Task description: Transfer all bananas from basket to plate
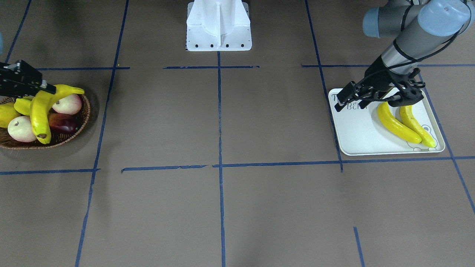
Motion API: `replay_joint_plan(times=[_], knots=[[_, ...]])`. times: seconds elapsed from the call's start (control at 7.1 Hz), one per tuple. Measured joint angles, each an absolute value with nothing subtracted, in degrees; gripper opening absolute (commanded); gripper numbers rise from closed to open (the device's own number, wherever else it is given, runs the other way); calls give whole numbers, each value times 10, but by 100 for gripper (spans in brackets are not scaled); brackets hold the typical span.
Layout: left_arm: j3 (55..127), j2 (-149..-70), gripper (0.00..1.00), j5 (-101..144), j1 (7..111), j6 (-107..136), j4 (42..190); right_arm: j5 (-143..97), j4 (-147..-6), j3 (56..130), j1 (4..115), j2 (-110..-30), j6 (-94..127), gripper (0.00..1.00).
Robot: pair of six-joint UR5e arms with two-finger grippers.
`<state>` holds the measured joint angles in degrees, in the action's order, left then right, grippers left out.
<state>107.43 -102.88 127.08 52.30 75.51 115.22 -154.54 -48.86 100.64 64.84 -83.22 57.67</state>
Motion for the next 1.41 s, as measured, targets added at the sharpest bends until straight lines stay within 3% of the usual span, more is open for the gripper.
replay_joint_plan(times=[0.28,0.56,0.84,1.41], knots=[[1051,-1067,99,1269,493,872,1286,-1422,-490,1008,517,-716,738,0],[1023,-1114,99,1268,484,936,1362,-1288,-491,1008,394,-650,810,0],[1006,-1161,99,1266,464,955,1374,-1217,-491,1007,331,-623,822,0],[962,-1244,99,1176,378,974,1374,-1198,-491,1008,310,-609,825,0]])
